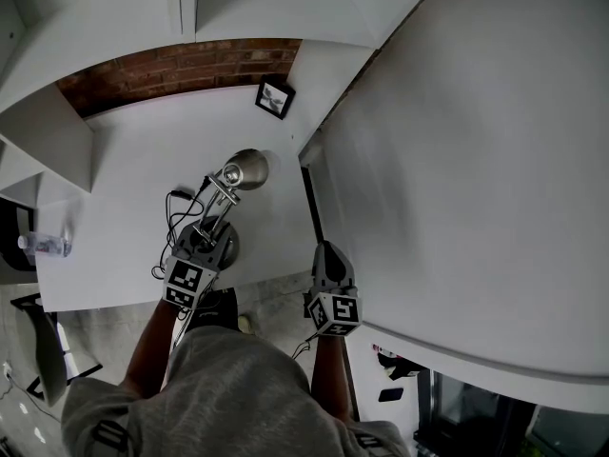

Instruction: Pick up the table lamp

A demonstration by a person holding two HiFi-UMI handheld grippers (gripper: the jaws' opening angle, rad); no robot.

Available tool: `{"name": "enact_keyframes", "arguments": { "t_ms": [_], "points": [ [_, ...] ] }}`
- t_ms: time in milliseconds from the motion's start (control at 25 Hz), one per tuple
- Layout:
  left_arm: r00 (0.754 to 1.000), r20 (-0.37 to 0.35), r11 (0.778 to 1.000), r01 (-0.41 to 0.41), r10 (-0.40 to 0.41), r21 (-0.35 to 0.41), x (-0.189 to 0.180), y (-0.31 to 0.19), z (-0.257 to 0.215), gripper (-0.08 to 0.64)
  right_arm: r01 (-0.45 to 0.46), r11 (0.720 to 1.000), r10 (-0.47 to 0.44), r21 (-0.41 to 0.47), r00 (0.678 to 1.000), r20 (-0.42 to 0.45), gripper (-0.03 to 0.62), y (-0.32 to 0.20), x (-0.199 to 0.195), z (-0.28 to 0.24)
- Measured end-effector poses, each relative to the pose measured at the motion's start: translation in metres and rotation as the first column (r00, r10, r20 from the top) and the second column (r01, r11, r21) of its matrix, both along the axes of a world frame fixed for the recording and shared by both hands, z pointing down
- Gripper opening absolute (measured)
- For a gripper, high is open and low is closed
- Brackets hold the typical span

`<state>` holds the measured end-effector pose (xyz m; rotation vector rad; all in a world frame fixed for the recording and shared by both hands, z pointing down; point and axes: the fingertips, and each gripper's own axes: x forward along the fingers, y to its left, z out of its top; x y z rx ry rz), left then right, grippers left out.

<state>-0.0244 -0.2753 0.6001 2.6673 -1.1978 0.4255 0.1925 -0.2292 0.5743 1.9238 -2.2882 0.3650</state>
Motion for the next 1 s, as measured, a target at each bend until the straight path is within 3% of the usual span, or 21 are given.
{"name": "enact_keyframes", "arguments": {
  "t_ms": [1000],
  "points": [
    [1.000,0.015,0.999,-0.026,0.025,0.045,0.004,0.000,-0.004,0.054,-0.004,1.000,0.004,-0.020,1.000,0.001,0.023,0.007,0.005,0.010]
  ]
}}
